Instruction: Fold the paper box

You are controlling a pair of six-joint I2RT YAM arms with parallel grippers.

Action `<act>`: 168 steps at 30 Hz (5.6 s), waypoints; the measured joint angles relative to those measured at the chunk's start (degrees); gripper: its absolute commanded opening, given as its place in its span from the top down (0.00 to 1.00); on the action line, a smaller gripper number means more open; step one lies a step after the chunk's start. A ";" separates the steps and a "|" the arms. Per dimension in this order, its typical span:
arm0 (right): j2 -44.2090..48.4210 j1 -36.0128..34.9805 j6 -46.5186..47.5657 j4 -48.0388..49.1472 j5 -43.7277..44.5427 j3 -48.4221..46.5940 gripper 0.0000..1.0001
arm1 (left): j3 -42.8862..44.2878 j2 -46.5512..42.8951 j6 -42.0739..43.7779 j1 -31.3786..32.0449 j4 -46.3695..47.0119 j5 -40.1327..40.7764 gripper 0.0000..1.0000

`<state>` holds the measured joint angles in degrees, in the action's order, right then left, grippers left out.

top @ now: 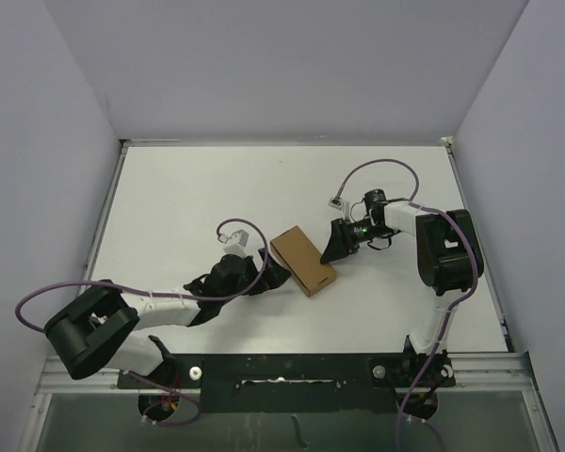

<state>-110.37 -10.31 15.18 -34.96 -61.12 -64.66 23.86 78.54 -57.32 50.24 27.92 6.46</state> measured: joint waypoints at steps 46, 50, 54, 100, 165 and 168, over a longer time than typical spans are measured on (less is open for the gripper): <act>-4.74 4.00 -1.09 -3.48 -5.92 -1.55 0.90 | 4.57 16.22 -8.50 -2.16 17.35 -1.29 0.05; -4.79 4.00 -1.07 -3.52 -5.92 -1.57 0.91 | 5.57 16.83 -9.62 -1.55 16.09 -0.68 0.05; -4.79 4.00 -1.07 -3.54 -5.92 -1.57 0.94 | 6.36 17.62 -10.16 -1.20 15.50 -0.44 0.06; 0.50 12.26 6.67 -7.85 -4.90 -1.95 0.56 | 9.31 16.39 -7.76 -5.35 9.35 -3.41 0.60; 4.85 13.38 9.60 -9.70 -4.87 -1.95 0.56 | 43.30 7.39 45.94 -9.16 -56.00 -9.27 0.08; 4.96 13.33 9.99 -9.70 -4.87 -1.95 0.56 | 38.62 3.54 42.75 -15.50 -51.04 -16.02 0.11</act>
<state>-105.41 3.03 25.17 -44.66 -66.00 -66.61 62.48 82.08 -14.57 34.74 -23.11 -9.56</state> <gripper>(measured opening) 0.443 0.918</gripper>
